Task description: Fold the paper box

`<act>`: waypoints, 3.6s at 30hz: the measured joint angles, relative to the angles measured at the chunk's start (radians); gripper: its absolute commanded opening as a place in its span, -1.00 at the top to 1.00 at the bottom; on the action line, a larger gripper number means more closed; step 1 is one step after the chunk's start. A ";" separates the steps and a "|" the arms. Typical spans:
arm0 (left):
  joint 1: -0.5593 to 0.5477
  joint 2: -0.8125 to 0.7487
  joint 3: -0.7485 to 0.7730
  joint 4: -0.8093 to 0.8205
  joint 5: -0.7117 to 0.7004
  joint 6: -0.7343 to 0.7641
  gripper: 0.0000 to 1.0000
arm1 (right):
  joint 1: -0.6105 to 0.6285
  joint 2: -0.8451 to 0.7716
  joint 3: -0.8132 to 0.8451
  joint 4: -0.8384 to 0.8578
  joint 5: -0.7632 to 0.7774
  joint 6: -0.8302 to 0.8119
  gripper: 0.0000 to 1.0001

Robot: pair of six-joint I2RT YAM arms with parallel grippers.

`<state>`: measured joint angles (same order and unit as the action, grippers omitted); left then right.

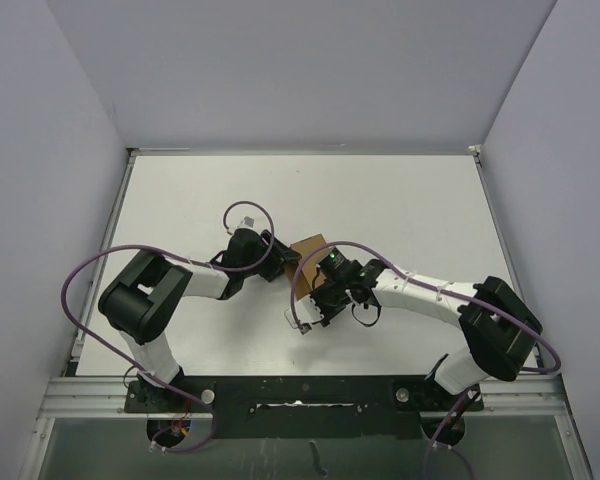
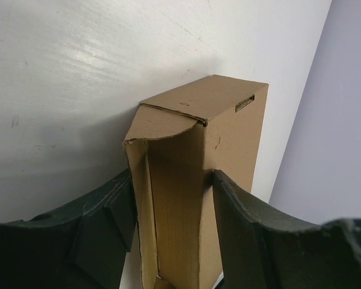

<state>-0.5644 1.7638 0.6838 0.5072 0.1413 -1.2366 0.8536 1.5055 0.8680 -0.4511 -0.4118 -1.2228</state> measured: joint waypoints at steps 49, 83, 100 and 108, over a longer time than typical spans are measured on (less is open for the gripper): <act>0.003 0.002 0.008 -0.011 0.013 0.013 0.10 | 0.063 0.169 0.215 -0.187 0.006 -0.024 0.90; 0.025 -0.125 -0.040 -0.114 0.031 0.077 -0.41 | -0.573 0.063 0.128 -0.164 -0.552 0.398 -0.29; 0.029 -0.422 -0.193 -0.158 0.069 0.301 -0.33 | -0.604 0.341 0.276 -0.166 -0.591 0.811 -0.05; 0.030 -0.462 -0.230 -0.192 0.079 0.338 -0.34 | -0.566 0.384 0.349 -0.204 -0.519 0.817 0.29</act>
<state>-0.5346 1.3022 0.4541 0.3157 0.2203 -0.8986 0.2878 1.8893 1.2171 -0.6552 -0.9310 -0.4057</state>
